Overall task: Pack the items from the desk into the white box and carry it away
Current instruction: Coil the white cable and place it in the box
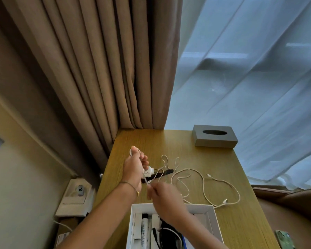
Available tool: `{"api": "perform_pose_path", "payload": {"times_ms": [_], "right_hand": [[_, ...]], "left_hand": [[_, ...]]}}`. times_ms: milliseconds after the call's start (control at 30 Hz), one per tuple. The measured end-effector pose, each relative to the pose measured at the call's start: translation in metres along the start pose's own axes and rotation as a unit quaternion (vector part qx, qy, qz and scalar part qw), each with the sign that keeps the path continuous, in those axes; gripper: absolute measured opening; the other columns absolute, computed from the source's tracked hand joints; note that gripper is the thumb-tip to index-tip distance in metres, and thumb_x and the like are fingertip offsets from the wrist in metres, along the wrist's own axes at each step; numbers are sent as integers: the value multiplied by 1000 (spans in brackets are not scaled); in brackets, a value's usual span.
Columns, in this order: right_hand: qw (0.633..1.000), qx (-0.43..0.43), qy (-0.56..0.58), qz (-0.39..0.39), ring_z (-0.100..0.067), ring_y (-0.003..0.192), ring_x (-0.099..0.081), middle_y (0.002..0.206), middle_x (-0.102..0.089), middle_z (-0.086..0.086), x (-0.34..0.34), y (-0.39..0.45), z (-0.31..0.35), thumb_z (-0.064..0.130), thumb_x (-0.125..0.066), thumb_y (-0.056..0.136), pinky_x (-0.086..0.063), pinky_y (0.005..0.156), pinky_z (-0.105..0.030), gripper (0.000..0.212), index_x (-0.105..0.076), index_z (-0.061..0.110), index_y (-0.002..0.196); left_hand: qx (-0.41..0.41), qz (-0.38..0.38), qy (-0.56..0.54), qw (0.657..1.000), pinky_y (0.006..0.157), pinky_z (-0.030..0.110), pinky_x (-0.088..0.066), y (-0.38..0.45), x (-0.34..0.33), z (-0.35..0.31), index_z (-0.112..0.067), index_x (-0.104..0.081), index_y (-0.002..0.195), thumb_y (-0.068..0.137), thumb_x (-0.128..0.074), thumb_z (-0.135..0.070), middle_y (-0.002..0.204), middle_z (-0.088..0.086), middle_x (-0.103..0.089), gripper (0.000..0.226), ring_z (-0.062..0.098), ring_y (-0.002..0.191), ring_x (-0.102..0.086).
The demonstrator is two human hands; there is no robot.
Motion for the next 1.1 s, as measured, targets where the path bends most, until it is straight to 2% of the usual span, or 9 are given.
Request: {"api": "perform_pose_path", "payload": {"times_ms": [100, 233, 367, 467, 633, 767, 900, 1000, 1100], "right_hand": [[998, 36, -31, 49, -17, 68, -64, 69, -65, 5, -8, -10, 15, 42, -38, 103, -54, 72, -37, 45, -68, 17, 80], [993, 65, 65, 71, -13, 50, -43, 56, -49, 5, 22, -21, 25, 48, -43, 98, -40, 57, -34, 48, -60, 12, 70], [955, 72, 286, 42, -11, 58, -48, 61, -54, 7, 71, -18, 21, 31, -52, 93, -43, 61, -26, 30, -64, 24, 67], [939, 91, 331, -13, -3, 54, -47, 56, -52, 12, 91, -8, 15, 22, -57, 95, -41, 57, -14, 36, -61, 30, 61], [943, 69, 309, -105, -11, 58, -54, 61, -56, 7, 76, -2, 2, 27, -57, 101, -47, 59, -28, 30, -61, 19, 73], [979, -14, 193, -65, -9, 59, -50, 66, -57, 7, 36, -4, -8, 32, -50, 104, -45, 63, -35, 30, -63, 25, 77], [998, -32, 43, 32, -5, 58, -49, 64, -55, 11, -6, -17, -3, 33, -44, 105, -51, 70, -35, 35, -58, 32, 73], [995, 0, 24, 95, 0, 55, -49, 63, -56, 12, -10, -27, 11, 40, -42, 102, -46, 65, -27, 38, -60, 29, 72], [990, 50, 88, 95, -4, 51, -45, 58, -52, 10, 21, -30, 26, 44, -47, 92, -38, 55, -25, 33, -61, 24, 70]], "left_hand": [[-18, 40, 18, 999, 42, 24, -34, -1, -7, -2, -19, -42, 64, 104, -32, -50, 53, -3, -45, 51, 11, 43, -39], [-184, 119, 221, 950, 50, 28, -22, -16, -6, -9, -21, -35, 59, 95, -24, -69, 51, -5, -29, 60, 11, 47, -24], [-134, 346, 221, 902, 48, 16, -27, -45, -7, 9, -9, -44, 73, 66, -24, -97, 60, -2, -33, 90, 7, 49, -29], [-144, 436, 249, 853, 49, 14, -26, -73, -9, 14, -19, -39, 69, 76, -39, -87, 60, -14, -31, 69, 4, 52, -26], [-210, 256, 194, 923, 52, 28, -31, -65, -6, -6, -25, -50, 62, 99, -39, -55, 56, -6, -39, 49, 12, 53, -34], [-176, 98, 180, 963, 56, 26, -47, -35, 6, -12, -9, -71, 74, 107, -31, -41, 73, -1, -72, 61, 9, 58, -59], [7, 97, -5, 995, 49, 28, -48, -19, 2, -6, -6, -61, 74, 107, -28, -45, 63, 9, -61, 60, 19, 52, -58], [-89, 85, 93, 988, 41, 21, -26, -20, 1, -7, -18, -42, 66, 100, -27, -60, 54, -5, -34, 56, 8, 45, -30], [-201, 139, 199, 949, 49, 25, -26, -26, 3, -1, -14, -36, 61, 87, -23, -80, 55, 2, -25, 72, 4, 47, -27]]}}
Point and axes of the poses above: each hand's wrist, its own y-axis towards the middle knuckle, its own x-axis out of the back of the hand, z = x × y, the point moved 5 cm from there along y, towards the middle knuckle
